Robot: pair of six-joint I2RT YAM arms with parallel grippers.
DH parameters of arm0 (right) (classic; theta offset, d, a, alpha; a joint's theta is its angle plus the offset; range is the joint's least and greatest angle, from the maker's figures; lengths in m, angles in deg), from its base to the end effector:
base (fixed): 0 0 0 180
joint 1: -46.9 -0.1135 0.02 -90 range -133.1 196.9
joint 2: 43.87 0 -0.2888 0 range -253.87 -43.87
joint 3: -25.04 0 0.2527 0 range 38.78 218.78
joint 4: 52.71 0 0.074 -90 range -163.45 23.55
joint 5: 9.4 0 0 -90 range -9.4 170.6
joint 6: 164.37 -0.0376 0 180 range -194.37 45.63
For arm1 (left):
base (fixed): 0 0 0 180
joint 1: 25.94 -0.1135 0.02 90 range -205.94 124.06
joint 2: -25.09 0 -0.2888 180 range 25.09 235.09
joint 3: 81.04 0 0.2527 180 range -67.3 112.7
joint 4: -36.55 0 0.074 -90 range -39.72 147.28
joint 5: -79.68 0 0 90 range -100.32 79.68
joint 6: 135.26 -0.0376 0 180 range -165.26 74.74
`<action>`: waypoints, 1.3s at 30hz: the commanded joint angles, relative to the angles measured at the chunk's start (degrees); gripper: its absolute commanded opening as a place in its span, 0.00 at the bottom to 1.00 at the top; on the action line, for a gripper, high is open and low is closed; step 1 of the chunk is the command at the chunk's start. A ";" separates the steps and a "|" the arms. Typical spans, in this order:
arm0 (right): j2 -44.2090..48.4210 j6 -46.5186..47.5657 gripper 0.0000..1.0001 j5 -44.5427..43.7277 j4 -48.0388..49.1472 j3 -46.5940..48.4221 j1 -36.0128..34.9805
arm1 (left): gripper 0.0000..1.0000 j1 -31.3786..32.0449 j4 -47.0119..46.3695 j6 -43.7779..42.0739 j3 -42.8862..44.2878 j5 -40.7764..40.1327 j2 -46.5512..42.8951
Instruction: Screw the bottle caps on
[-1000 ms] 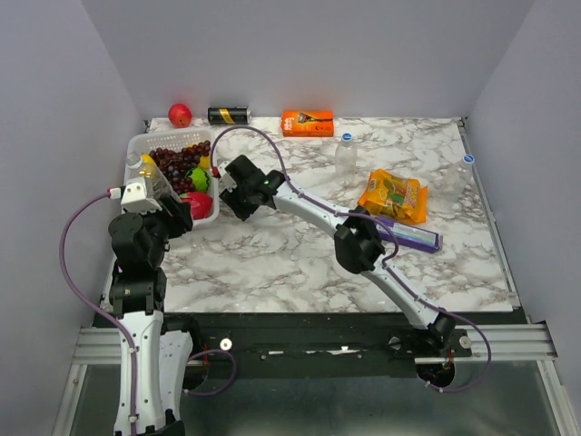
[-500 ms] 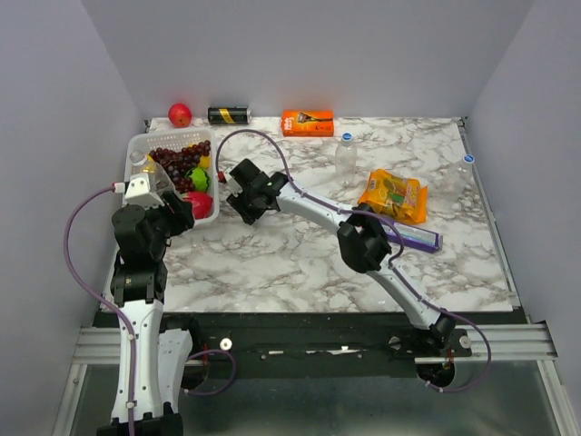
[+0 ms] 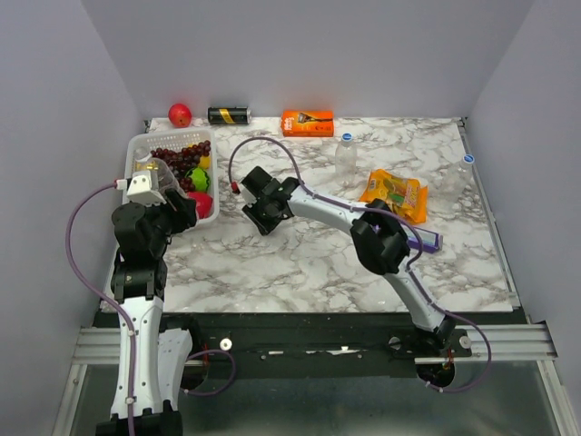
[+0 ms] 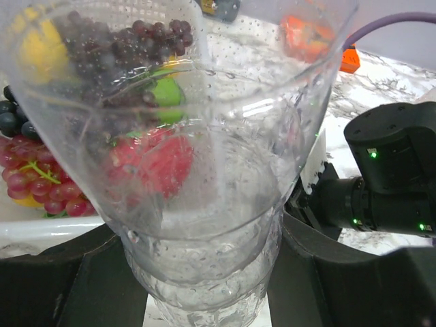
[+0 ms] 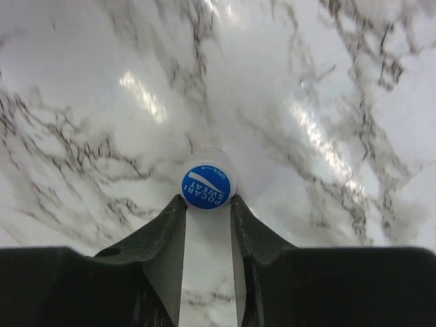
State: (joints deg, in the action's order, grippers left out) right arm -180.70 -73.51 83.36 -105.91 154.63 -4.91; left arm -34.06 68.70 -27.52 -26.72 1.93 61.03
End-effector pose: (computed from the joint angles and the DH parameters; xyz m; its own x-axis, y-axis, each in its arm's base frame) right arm 0.3302 0.4227 0.1822 -0.5257 -0.6926 -0.4939 -0.8077 0.5886 0.0345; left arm 0.1333 0.0110 0.3363 -0.2445 -0.3357 -0.9097 -0.0090 0.9389 -0.3440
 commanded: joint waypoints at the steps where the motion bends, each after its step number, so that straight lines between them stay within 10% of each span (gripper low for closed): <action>1: 4.37 -0.43 0.25 0.75 -4.92 -9.56 1.53 | 0.00 -0.40 -3.21 0.98 1.08 2.78 0.09; 15: 19.93 12.14 0.27 4.09 -3.08 -37.51 7.34 | 0.11 -0.23 -6.99 -0.07 0.82 13.82 4.75; 22: 28.02 17.23 0.65 9.27 2.46 -47.46 7.43 | 0.19 0.47 -9.53 -2.26 0.99 24.21 9.31; 27: 33.47 21.37 0.85 13.57 11.24 -46.78 11.64 | 0.24 1.61 -11.12 -4.29 3.62 26.25 13.71; 39: 16.25 31.57 0.81 29.29 3.52 -19.62 16.48 | 0.28 2.85 -12.35 -4.12 4.34 28.26 17.32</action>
State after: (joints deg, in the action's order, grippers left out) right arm -161.34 -45.36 101.98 -97.95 131.86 12.25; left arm -31.79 58.25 -31.50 -23.14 27.13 78.25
